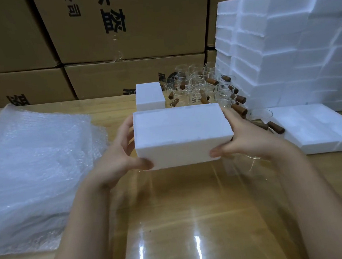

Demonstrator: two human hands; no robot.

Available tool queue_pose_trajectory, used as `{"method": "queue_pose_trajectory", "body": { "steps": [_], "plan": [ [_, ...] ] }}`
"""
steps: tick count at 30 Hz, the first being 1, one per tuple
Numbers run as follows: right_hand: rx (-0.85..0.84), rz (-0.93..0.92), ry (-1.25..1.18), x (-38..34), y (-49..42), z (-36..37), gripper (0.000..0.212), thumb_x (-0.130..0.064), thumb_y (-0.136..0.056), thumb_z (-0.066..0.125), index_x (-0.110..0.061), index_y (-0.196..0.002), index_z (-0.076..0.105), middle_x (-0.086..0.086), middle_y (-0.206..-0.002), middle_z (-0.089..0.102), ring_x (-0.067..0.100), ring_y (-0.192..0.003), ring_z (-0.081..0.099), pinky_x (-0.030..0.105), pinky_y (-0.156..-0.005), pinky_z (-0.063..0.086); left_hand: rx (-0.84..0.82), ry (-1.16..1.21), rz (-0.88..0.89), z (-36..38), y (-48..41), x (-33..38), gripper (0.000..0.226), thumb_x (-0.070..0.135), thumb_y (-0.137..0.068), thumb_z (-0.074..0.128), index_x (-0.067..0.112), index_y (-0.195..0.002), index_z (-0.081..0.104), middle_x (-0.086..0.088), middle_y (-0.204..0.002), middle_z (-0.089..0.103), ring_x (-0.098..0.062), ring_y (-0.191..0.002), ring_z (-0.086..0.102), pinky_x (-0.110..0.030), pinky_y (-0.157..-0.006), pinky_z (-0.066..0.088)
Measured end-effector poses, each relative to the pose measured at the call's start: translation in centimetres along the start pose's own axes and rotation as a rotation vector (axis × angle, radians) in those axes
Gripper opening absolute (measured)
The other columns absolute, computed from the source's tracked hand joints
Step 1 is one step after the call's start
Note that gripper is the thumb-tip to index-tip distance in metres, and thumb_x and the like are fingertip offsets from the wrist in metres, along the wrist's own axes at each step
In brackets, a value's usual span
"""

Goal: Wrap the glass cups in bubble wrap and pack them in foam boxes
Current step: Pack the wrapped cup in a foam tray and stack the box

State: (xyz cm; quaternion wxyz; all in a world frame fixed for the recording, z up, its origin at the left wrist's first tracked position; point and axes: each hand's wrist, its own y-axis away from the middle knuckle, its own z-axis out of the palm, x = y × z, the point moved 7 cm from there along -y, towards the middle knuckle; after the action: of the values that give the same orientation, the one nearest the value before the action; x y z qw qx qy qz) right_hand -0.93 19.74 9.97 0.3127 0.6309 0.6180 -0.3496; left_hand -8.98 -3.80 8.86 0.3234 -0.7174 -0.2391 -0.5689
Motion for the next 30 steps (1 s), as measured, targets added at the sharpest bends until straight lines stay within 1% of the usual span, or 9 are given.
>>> {"method": "queue_pose_trajectory", "body": {
  "steps": [6, 9, 12, 14, 18, 22, 24, 27, 30],
  "plan": [
    [0.041, -0.062, -0.008, 0.0, 0.0, -0.4, 0.104, -0.017, -0.062, 0.086, -0.047, -0.139, 0.023, -0.028, -0.131, 0.043, 0.0, -0.125, 0.041, 0.026, -0.09, 0.043, 0.094, -0.018, 0.0, 0.2, -0.5, -0.7, 0.107, -0.003, -0.048, 0.069, 0.047, -0.137, 0.035, 0.012, -0.14, 0.045, -0.013, -0.126, 0.048, -0.024, -0.064, 0.053],
    [0.027, -0.047, -0.069, 0.3, 0.1, -0.7, 0.105, -0.017, -0.06, 0.087, -0.051, -0.138, 0.026, -0.03, -0.131, 0.042, 0.002, -0.129, 0.038, 0.024, -0.088, 0.045, 0.069, -0.016, -0.035, 0.8, -0.6, -1.1, 0.105, 0.0, -0.05, 0.072, 0.054, -0.132, 0.035, 0.021, -0.13, 0.051, -0.005, -0.117, 0.054, -0.023, -0.066, 0.053],
    [0.031, -0.074, -0.16, 0.2, 0.3, -1.0, 0.098, -0.027, -0.053, 0.086, -0.055, -0.132, 0.035, -0.024, -0.134, 0.044, 0.008, -0.129, 0.041, 0.042, -0.099, 0.046, 0.058, 0.022, -0.067, 0.9, -0.6, -1.4, 0.102, 0.017, -0.047, 0.081, 0.046, -0.133, 0.034, 0.025, -0.12, 0.055, 0.001, -0.11, 0.056, -0.02, -0.071, 0.053],
    [0.039, -0.11, -0.245, -0.1, 0.3, -1.2, 0.092, -0.035, -0.052, 0.084, -0.054, -0.131, 0.04, -0.02, -0.132, 0.05, 0.009, -0.124, 0.049, 0.044, -0.098, 0.048, 0.071, 0.032, -0.088, 0.7, -0.5, -1.6, 0.101, 0.03, -0.044, 0.083, 0.045, -0.131, 0.035, 0.029, -0.115, 0.055, 0.004, -0.104, 0.058, -0.015, -0.071, 0.052],
    [0.171, -0.136, -0.377, -0.3, 0.0, -1.5, 0.082, -0.043, -0.063, 0.079, -0.045, -0.135, 0.041, -0.018, -0.125, 0.058, 0.008, -0.117, 0.056, 0.041, -0.093, 0.05, 0.105, -0.02, -0.104, 0.8, -0.6, -2.2, 0.087, 0.049, -0.049, 0.077, 0.041, -0.127, 0.039, 0.021, -0.114, 0.054, 0.0, -0.1, 0.06, -0.017, -0.073, 0.052],
    [0.399, -0.141, -0.35, -0.7, -0.2, -1.7, 0.067, -0.046, -0.082, 0.068, -0.044, -0.14, 0.034, -0.027, -0.131, 0.047, -0.018, -0.112, 0.045, 0.016, -0.086, 0.041, 0.286, 0.148, -0.084, -0.4, -1.1, -2.7, 0.087, 0.047, -0.054, 0.072, 0.026, -0.133, 0.045, 0.002, -0.126, 0.059, -0.016, -0.11, 0.062, -0.032, -0.079, 0.053],
    [0.398, -0.143, -0.291, -1.1, -0.4, -1.1, 0.07, -0.05, -0.081, 0.062, -0.041, -0.142, 0.03, -0.019, -0.143, 0.04, -0.017, -0.112, 0.045, 0.008, -0.079, 0.043, 0.442, 0.347, -0.083, -1.6, -1.1, -2.9, 0.073, 0.042, -0.059, 0.069, 0.022, -0.128, 0.053, 0.002, -0.118, 0.067, -0.018, -0.107, 0.065, -0.036, -0.078, 0.056],
    [0.341, -0.133, -0.227, -1.1, -0.9, 0.1, 0.07, -0.046, -0.082, 0.06, -0.036, -0.144, 0.03, -0.014, -0.148, 0.035, -0.025, -0.096, 0.048, 0.0, -0.063, 0.043, 0.649, 0.633, -0.183, -3.3, -0.5, -4.5, 0.047, 0.033, -0.064, 0.07, 0.023, -0.11, 0.063, 0.0, -0.104, 0.072, -0.02, -0.104, 0.065, -0.038, -0.077, 0.057],
    [0.264, -0.104, -0.167, -0.9, -1.3, 1.4, 0.067, -0.044, -0.084, 0.061, -0.038, -0.143, 0.031, -0.017, -0.148, 0.035, -0.024, -0.094, 0.051, 0.006, -0.063, 0.046, 0.691, 0.604, -0.335, -3.5, 0.0, -6.0, 0.044, 0.034, -0.067, 0.075, 0.024, -0.107, 0.06, -0.004, -0.115, 0.065, -0.019, -0.104, 0.063, -0.042, -0.077, 0.058]
  ]
}}
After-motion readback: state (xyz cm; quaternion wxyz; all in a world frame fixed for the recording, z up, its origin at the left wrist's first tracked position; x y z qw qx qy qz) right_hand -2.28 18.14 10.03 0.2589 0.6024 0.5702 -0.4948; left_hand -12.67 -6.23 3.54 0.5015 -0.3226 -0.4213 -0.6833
